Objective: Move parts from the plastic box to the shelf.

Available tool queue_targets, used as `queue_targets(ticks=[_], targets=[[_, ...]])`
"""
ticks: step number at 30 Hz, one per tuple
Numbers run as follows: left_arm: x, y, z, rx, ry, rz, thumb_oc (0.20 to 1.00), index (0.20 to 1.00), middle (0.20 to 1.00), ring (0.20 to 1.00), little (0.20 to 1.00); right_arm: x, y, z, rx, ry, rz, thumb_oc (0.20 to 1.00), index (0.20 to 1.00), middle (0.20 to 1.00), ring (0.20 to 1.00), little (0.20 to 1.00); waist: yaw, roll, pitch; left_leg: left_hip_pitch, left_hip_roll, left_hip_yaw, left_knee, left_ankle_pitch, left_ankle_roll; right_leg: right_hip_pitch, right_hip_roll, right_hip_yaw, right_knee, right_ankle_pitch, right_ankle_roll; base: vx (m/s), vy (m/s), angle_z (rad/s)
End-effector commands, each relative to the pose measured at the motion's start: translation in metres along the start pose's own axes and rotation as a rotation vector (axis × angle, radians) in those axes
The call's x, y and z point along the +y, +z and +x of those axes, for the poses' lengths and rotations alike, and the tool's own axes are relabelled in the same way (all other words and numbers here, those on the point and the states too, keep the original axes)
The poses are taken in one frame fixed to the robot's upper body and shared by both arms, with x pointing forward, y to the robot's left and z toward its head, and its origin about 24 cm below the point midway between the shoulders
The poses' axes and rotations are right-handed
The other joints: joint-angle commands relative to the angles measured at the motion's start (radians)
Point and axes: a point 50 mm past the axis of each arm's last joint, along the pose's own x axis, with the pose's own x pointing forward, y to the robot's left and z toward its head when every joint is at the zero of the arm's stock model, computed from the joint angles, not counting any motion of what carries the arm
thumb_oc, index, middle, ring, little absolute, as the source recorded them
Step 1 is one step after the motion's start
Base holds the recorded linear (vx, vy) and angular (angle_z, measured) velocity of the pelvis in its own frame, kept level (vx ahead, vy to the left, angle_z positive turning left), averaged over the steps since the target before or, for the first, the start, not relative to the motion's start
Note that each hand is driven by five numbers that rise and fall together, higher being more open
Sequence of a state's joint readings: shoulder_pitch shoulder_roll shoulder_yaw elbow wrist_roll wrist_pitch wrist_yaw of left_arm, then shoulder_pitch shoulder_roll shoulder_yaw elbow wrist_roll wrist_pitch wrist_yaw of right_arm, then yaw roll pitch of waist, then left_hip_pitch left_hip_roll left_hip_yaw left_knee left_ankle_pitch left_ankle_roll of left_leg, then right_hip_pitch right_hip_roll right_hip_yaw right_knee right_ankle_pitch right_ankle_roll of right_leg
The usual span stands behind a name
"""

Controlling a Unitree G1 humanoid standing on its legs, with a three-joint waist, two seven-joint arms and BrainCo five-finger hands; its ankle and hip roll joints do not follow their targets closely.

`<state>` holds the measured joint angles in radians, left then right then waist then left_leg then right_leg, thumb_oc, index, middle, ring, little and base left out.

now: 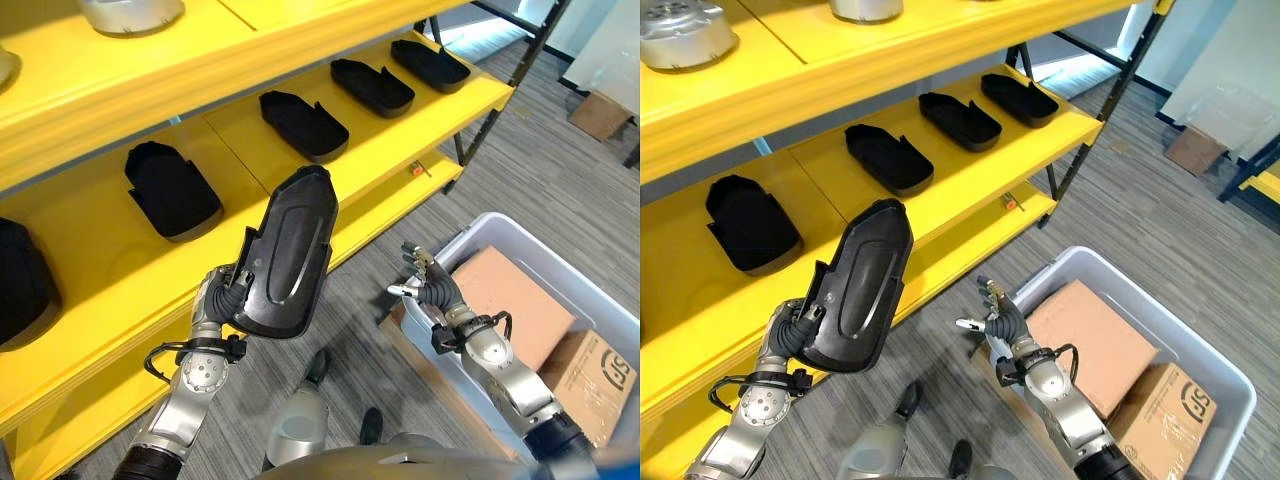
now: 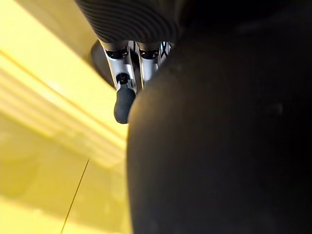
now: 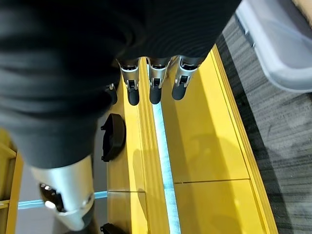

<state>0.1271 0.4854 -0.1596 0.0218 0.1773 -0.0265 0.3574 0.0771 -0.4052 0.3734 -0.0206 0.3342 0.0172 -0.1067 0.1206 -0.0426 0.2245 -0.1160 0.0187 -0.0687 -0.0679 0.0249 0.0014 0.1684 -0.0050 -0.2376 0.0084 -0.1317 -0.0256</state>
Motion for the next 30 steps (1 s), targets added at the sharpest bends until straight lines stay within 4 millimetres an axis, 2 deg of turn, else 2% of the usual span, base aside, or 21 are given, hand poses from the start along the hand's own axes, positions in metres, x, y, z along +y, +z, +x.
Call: queue_targets(ticks=[1,5,6,10,13,16,17,19,21,22,23,30], targets=[[0.012,0.042,0.021,-0.219,0.065,-0.035,0.200,0.200,0.200,0.200,0.200,-0.004,0.026,0.004,-0.150,-0.020,0.045,1.000,1.000,1.000,1.000,1.000,-0.074,-0.013,-0.061,0.093,-0.011,0.089,0.053,-0.013,-0.045,-0.083,-0.020,0.058,-0.009,0.081,0.101,0.00,0.142,1.27],[0.008,0.041,0.017,-0.197,0.117,-0.059,0.200,0.200,0.200,0.200,0.200,-0.012,0.029,0.000,-0.152,0.018,0.011,1.000,1.000,1.000,1.000,1.000,-0.120,-0.029,-0.053,0.073,0.027,0.179,0.231,-0.096,-0.044,-0.102,-0.071,0.066,0.023,0.091,0.098,-0.07,0.242,0.34],[0.012,0.039,0.014,-0.182,0.153,-0.067,0.200,0.200,0.200,0.200,0.200,-0.016,0.032,-0.001,-0.158,0.037,-0.011,1.000,1.000,1.000,1.000,1.000,-0.131,-0.025,-0.052,0.082,0.051,0.185,0.269,-0.122,-0.043,-0.117,-0.085,0.075,0.050,0.084,0.094,-0.04,0.331,0.30],[0.016,0.034,0.015,-0.162,0.186,-0.079,0.200,0.200,0.200,0.200,0.200,-0.018,0.038,0.002,-0.180,0.064,-0.016,1.000,1.000,1.000,1.000,1.000,-0.143,0.001,-0.061,0.126,0.071,0.175,0.232,-0.115,-0.050,-0.133,-0.092,0.081,0.085,0.066,0.097,0.00,0.360,0.26],[0.020,0.030,0.015,-0.146,0.197,-0.070,0.200,0.200,0.200,0.200,0.200,-0.016,0.041,0.002,-0.188,0.088,-0.004,1.000,1.000,1.000,1.000,1.000,-0.146,0.016,-0.063,0.160,0.059,0.168,0.189,-0.127,-0.047,-0.134,-0.098,0.092,0.105,0.055,0.110,0.03,0.314,0.23],[0.023,0.028,0.014,-0.139,0.202,-0.063,0.200,0.200,0.200,0.200,0.200,-0.013,0.042,0.001,-0.182,0.100,0.019,1.000,1.000,1.000,1.000,1.000,-0.140,0.023,-0.064,0.174,0.051,0.159,0.159,-0.116,-0.047,-0.116,-0.110,0.082,0.096,0.061,0.125,0.01,0.397,0.22],[0.028,0.026,0.013,-0.130,0.193,-0.052,0.200,0.200,0.200,0.200,0.200,-0.008,0.041,0.000,-0.182,0.115,0.027,1.000,1.000,1.000,1.000,1.000,-0.128,0.023,-0.071,0.191,0.060,0.156,0.108,-0.097,-0.053,-0.108,-0.134,0.064,0.082,0.078,0.149,-0.01,0.454,0.47],[0.029,0.024,0.012,-0.123,0.188,-0.042,0.200,0.200,0.200,0.200,0.200,-0.005,0.041,0.001,-0.185,0.128,0.027,1.000,1.000,1.000,1.000,1.000,-0.114,0.022,-0.073,0.198,0.067,0.141,0.080,-0.087,-0.056,-0.102,-0.152,0.049,0.071,0.088,0.165,-0.04,0.419,0.37],[0.032,0.021,0.007,-0.127,0.180,-0.015,0.200,0.200,0.200,0.200,0.200,0.001,0.046,0.003,-0.192,0.164,0.027,1.000,1.000,1.000,1.000,1.000,-0.075,0.016,-0.080,0.208,0.085,0.119,0.026,-0.064,-0.069,-0.084,-0.190,0.008,0.043,0.105,0.196,-0.08,0.426,0.39],[0.032,0.021,0.007,-0.127,0.180,-0.014,0.200,0.200,0.200,0.200,0.200,0.001,0.046,0.003,-0.192,0.165,0.027,1.000,1.000,1.000,1.000,1.000,-0.073,0.015,-0.080,0.209,0.086,0.118,0.023,-0.062,-0.069,-0.083,-0.192,0.006,0.041,0.107,0.197,-0.11,0.400,0.38],[0.036,0.020,0.003,-0.132,0.177,-0.004,0.200,0.200,0.200,0.200,0.200,0.004,0.049,0.003,-0.200,0.187,0.034,1.000,1.000,1.000,1.000,1.000,-0.044,0.011,-0.080,0.208,0.098,0.104,-0.003,-0.047,-0.076,-0.072,-0.215,-0.021,0.027,0.117,0.216,-0.09,0.273,0.21],[0.041,0.014,-0.002,-0.116,0.150,0.023,0.200,0.200,0.200,0.200,0.200,0.015,0.055,0.008,-0.215,0.221,0.065,1.000,1.000,1.000,1.000,1.000,0.022,-0.014,-0.079,0.183,0.103,0.074,-0.019,-0.036,-0.075,-0.050,-0.255,-0.096,0.020,0.136,0.245,-0.07,0.119,0.14]])
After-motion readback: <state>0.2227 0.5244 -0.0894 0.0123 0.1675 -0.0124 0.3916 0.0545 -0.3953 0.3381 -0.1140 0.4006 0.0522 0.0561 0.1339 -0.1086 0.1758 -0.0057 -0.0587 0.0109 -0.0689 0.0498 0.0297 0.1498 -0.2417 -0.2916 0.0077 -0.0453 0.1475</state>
